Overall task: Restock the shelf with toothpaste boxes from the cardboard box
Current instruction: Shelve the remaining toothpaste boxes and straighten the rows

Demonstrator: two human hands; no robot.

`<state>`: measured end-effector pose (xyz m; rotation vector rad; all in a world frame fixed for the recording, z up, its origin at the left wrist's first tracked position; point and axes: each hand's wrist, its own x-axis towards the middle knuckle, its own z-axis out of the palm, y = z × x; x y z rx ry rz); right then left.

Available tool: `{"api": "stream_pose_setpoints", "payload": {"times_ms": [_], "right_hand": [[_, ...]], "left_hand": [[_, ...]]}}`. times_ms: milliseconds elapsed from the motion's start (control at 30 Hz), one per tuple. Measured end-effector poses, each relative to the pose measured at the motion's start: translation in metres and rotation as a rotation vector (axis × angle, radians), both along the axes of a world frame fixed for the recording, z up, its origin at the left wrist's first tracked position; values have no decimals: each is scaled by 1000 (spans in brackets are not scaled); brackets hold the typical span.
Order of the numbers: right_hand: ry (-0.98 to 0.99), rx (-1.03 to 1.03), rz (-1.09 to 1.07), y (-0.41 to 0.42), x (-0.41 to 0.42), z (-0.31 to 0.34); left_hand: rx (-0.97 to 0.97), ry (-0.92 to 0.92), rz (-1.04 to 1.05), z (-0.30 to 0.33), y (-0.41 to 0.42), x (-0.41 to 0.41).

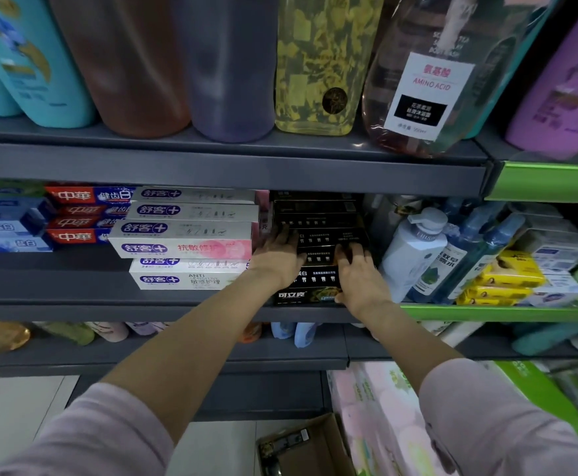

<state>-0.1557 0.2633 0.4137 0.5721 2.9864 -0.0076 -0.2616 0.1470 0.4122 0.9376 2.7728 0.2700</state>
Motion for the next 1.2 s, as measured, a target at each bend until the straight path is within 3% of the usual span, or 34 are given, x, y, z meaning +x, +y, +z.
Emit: {"api": "stream_pose_setpoints", "payload": {"times_ms": [167,267,367,433,500,667,867,1067,1200], "right_hand": [[-8,-13,-6,0,-2,-2],[-73,-251,-41,5,-8,7],[108,-443,-79,9,-23,22],[259,-392,-112,12,-42,28],[286,-335,-94,14,-64,26],[126,-307,-3,16,-89,-2],[107,-256,-37,25,-82,-20],[120,-224,-33,25,-83,-17],[131,-225,-46,24,-82,-18]], "left_hand": [[76,-27,-15,-9,-7,1],[137,-49,0,-11,-6,3],[197,-61,47,-3,4,-3],[231,-43,86,4,14,-10],[278,-46,148,9,22,-19],[342,-60,260,0,37,-40],[349,-165,418,1,58,-39],[576,-297,605,8,62,-49],[754,-421,573,20,62,-55]]}}
